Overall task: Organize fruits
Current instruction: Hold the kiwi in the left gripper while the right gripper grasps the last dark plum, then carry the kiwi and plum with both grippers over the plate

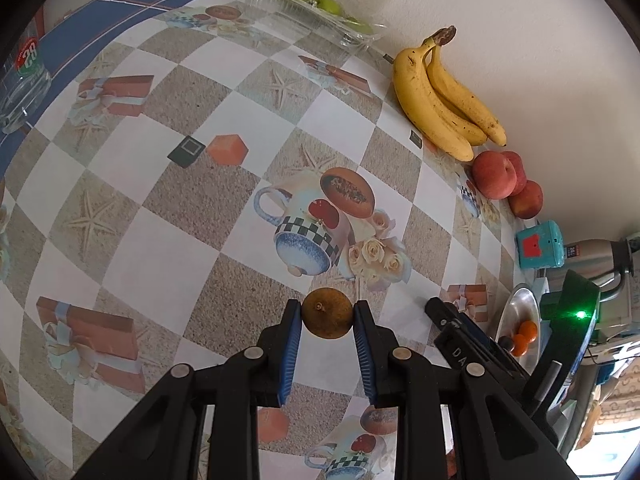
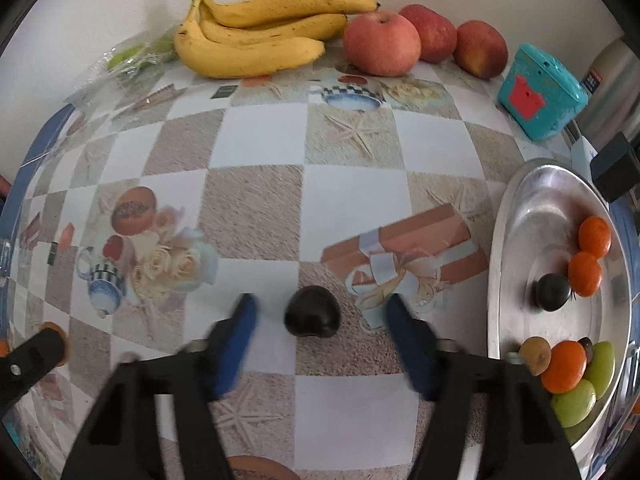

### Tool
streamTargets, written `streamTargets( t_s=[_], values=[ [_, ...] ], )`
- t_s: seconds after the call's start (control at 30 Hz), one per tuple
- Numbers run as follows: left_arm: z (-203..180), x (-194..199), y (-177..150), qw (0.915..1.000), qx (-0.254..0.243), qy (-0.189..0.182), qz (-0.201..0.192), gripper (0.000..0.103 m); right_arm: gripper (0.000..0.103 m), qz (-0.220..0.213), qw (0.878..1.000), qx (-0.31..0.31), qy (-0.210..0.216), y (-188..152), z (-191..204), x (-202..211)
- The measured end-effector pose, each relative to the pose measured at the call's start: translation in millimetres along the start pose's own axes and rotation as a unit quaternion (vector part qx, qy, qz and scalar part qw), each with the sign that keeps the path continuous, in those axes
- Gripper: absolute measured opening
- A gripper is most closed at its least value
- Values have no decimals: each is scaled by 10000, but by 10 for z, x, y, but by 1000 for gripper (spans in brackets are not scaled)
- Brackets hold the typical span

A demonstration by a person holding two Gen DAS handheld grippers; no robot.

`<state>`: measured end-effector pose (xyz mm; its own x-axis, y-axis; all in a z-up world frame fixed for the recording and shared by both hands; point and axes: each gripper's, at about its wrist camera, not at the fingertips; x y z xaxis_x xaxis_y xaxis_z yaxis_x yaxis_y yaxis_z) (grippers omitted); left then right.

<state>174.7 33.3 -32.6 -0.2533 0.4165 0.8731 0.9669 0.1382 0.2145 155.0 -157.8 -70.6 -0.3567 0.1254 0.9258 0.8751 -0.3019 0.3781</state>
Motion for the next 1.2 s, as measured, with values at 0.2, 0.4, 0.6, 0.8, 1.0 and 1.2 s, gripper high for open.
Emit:
streamTargets(
  t_s=[0.2, 0.4, 0.6, 0.8, 1.0, 1.2],
  values=[
    [-8, -3, -4, 10000, -20, 11, 20, 28, 27, 58, 9998, -127, 172, 7, -45, 41],
    [-41, 17, -6, 10000, -70, 18, -16, 28, 27, 30, 9992, -211, 329, -2, -59, 132],
    [-126, 18, -25, 9998, -210, 29, -17, 28, 27, -322, 9989, -141, 304, -35, -54, 500],
    [-241, 49, -59, 9991, -416, 39, -61, 28, 27, -523, 9979, -239, 290, -118, -80, 766],
    [-427, 22, -145, 9978, -666, 37, -30, 28, 27, -713, 9957, -387, 456, -183, -221, 951],
    [-744, -16, -273, 9950, -998, -87, -48, 28, 27, -777, 9939, -665, 412, -165, -547, 1007]
  ],
)
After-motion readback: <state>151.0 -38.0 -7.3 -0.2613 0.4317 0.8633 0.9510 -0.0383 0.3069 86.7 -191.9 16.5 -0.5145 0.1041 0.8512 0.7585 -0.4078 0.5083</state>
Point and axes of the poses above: each gripper's, at about its wrist camera, not at the fingertips, and x roughly against the way its jaws point, z to its left, y to its top, and after that the axes turned 1 degree about -z, right-handed
